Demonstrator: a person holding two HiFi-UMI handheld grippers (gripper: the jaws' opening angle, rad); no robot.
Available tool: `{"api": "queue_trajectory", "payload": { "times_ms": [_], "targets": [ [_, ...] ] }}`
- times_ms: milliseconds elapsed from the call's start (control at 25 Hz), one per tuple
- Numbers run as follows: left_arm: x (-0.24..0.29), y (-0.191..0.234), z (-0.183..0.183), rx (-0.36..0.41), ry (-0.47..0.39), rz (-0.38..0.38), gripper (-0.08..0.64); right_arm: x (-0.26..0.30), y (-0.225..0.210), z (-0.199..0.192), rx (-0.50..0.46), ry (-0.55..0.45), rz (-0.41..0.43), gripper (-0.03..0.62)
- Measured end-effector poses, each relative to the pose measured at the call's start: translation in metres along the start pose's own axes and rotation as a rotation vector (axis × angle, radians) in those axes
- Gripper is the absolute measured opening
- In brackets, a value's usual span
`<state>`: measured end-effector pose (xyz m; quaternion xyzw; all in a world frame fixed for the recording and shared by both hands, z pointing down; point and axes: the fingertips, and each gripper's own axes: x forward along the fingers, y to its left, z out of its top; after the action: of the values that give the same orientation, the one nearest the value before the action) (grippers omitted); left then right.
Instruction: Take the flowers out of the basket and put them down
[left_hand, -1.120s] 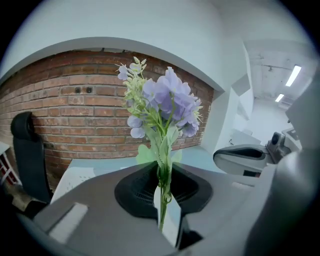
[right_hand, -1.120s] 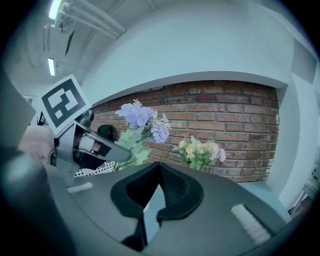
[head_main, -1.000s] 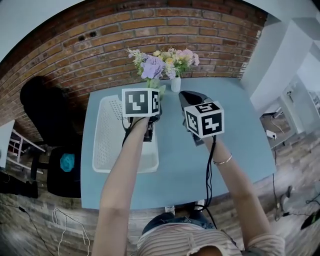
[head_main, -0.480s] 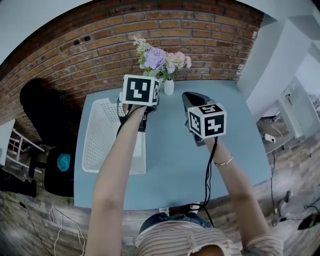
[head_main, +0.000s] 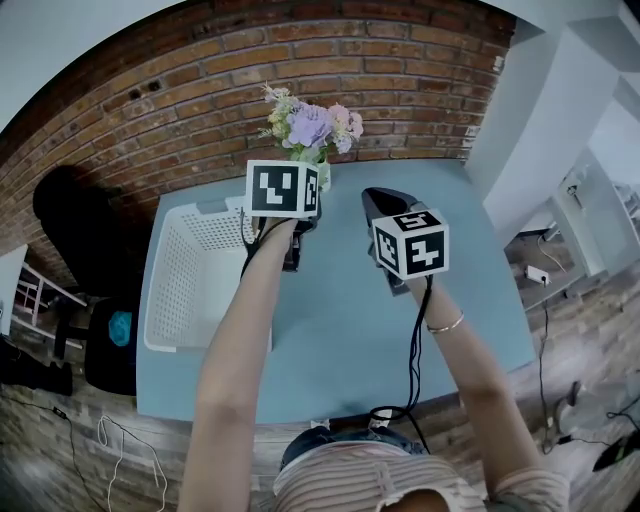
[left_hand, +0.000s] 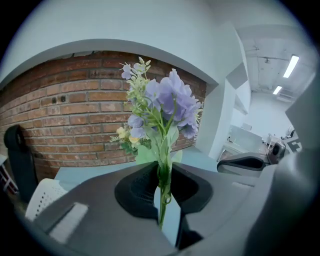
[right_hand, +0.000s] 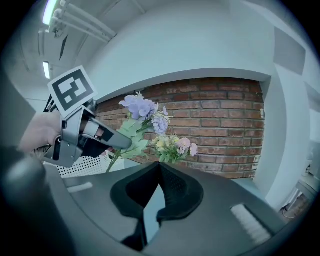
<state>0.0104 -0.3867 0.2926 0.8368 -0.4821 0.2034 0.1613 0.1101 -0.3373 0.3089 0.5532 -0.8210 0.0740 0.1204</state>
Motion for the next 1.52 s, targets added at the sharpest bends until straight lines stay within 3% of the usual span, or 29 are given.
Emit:
{"api": "queue_trajectory", "payload": {
  "times_ms": [600, 1040, 1520],
  "targets": [
    [0.060, -0.054, -0.088, -0.187, 0.120, -0.038, 0.064, -0.013, -0.061, -0.044, 0.019, 0.056, -0.009, 0.006],
    [0.091, -0.078, -0.159, -0.285, 0.204, -0.006, 0.066, -0.015, -0.071, -0.100, 0.053, 0.118, 0.055, 0.006],
    [0.117, -0.105, -0.229, -0.325, 0.325, 0.013, 0.066, -0.019, -0.093, -0.154, 0.093, 0.203, 0.060, 0.006]
  ]
}}
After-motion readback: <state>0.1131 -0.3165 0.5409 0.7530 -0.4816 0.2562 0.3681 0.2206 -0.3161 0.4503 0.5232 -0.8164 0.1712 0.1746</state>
